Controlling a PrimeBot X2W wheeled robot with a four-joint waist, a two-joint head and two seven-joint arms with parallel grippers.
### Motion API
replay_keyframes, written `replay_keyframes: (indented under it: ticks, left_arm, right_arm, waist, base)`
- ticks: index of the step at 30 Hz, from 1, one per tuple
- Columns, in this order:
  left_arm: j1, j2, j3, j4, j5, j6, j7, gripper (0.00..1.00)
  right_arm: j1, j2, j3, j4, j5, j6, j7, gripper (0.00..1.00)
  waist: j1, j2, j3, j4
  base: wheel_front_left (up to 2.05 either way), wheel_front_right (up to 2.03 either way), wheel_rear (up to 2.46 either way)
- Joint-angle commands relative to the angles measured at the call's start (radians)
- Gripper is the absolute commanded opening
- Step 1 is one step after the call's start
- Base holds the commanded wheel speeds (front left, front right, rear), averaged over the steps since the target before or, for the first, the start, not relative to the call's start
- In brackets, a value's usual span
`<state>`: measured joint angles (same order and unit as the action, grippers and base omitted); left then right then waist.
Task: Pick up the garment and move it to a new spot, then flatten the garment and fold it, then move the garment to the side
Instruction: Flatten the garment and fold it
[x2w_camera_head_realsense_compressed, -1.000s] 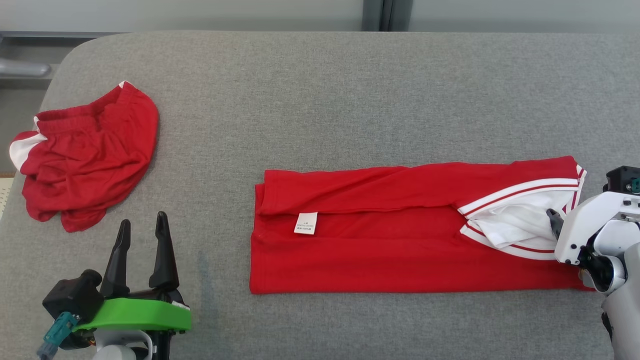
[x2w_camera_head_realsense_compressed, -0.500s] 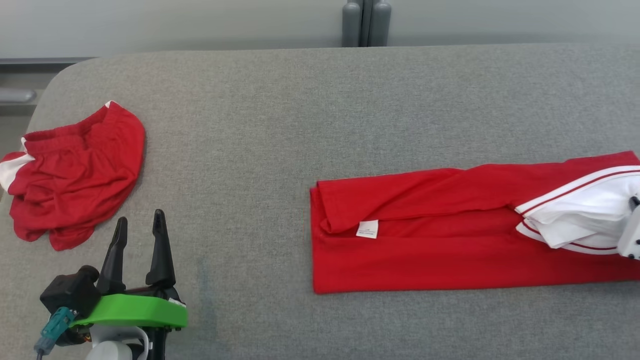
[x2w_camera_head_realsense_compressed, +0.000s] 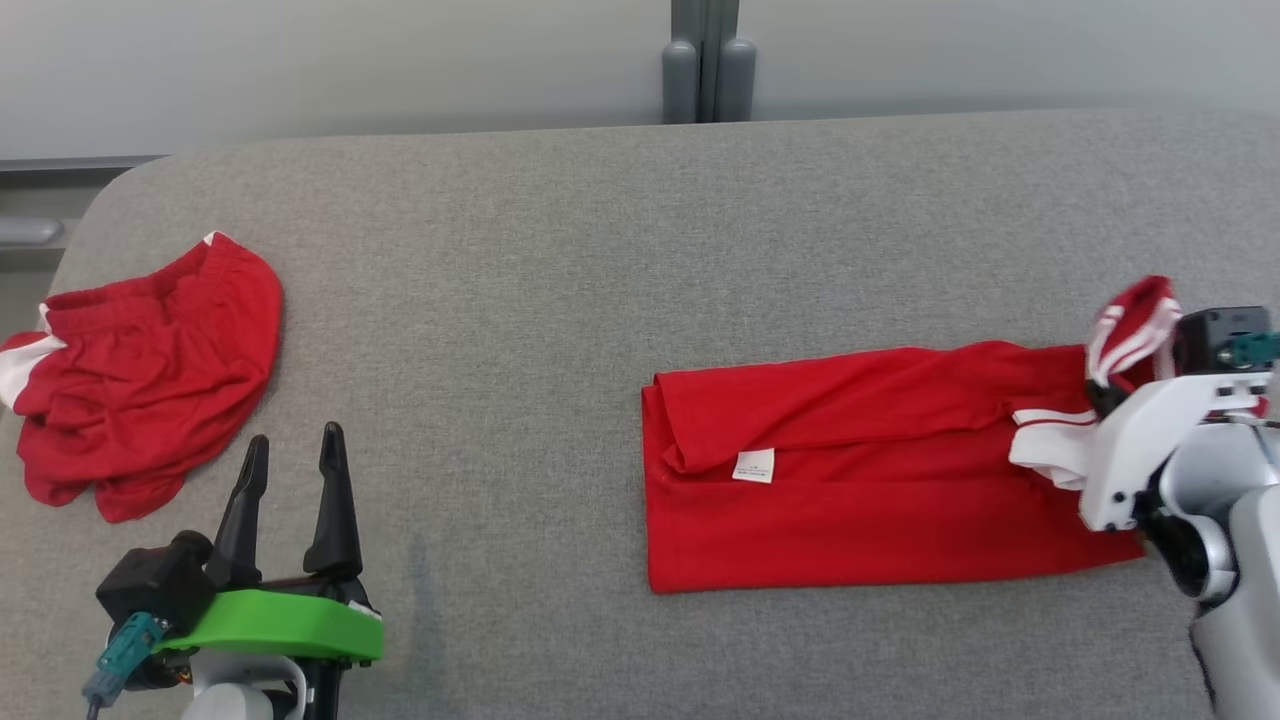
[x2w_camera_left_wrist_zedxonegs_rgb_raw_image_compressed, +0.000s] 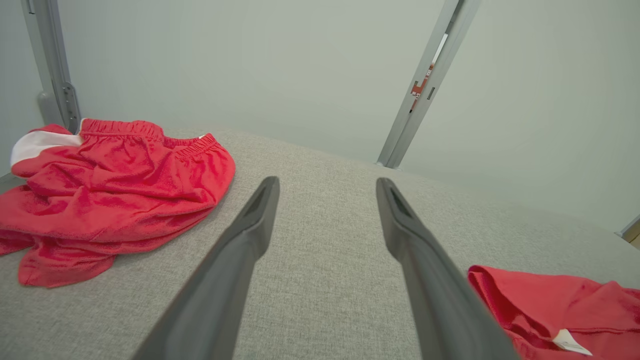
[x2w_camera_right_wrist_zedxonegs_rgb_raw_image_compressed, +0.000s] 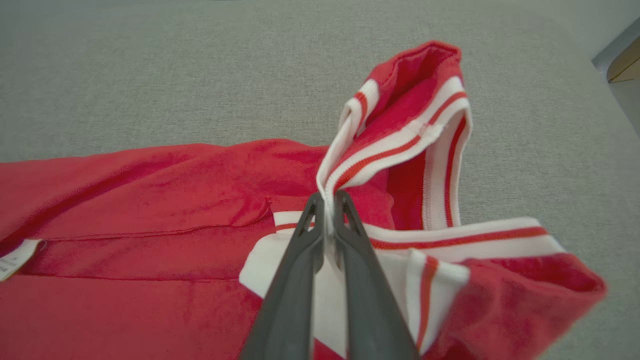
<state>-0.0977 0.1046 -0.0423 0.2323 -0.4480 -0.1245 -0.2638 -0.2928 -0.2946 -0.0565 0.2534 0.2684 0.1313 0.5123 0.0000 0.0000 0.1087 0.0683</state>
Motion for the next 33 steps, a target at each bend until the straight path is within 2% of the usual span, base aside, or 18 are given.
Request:
replay_keyframes:
  ticks: [1,7,14,25,26,27,28,33]
  left_arm:
    - [0.012,0.004,-0.003,0.001,-0.010,-0.004,0.004,1.00]
    - [-0.001,-0.006,-0.024,0.003,-0.016,-0.005,0.002,1.00]
    - [-0.028,-0.011,-0.041,0.017,-0.023,-0.006,0.001,1.00]
    - [-0.041,-0.019,-0.050,0.032,-0.025,-0.007,-0.001,1.00]
    - [-0.042,-0.019,-0.050,0.033,-0.026,-0.007,-0.001,1.00]
    - [-0.041,-0.019,-0.050,0.034,-0.026,-0.007,-0.001,1.00]
    - [-0.041,-0.020,-0.050,0.035,-0.026,-0.007,-0.001,1.00]
    - [-0.030,-0.017,-0.040,0.035,-0.023,-0.007,-0.002,1.00]
  right_arm:
    - [0.008,0.008,0.026,-0.019,0.018,-0.001,0.011,0.00]
    - [-0.023,0.027,0.234,-0.072,0.044,-0.001,0.063,0.00]
    - [-0.110,0.060,0.452,-0.003,0.081,-0.001,0.062,0.00]
    - [-0.210,0.153,0.544,0.193,0.110,-0.001,-0.004,0.00]
    - [-0.214,0.159,0.549,0.208,0.112,-0.001,-0.006,0.18]
    - [-0.217,0.163,0.552,0.217,0.115,-0.001,-0.008,0.49]
    - [-0.222,0.167,0.555,0.224,0.122,-0.001,-0.013,1.00]
    - [-0.224,0.182,0.568,0.171,0.204,-0.001,-0.043,1.00]
  waist:
    - [0.0000,0.0000,-0.002,0.014]
    - [0.0000,0.0000,0.016,0.056]
    - [0.0000,0.0000,0.030,0.094]
    - [0.0000,0.0000,0.034,0.132]
    - [0.0000,0.0000,0.033,0.133]
    - [0.0000,0.0000,0.033,0.133]
    - [0.0000,0.0000,0.033,0.133]
    - [0.0000,0.0000,0.025,0.121]
  base:
    - [0.00,0.00,0.00]
    - [0.00,0.00,0.00]
    - [0.00,0.00,0.00]
    - [0.00,0.00,0.00]
    - [0.00,0.00,0.00]
    - [0.00,0.00,0.00]
    - [0.00,0.00,0.00]
    - [0.00,0.00,0.00]
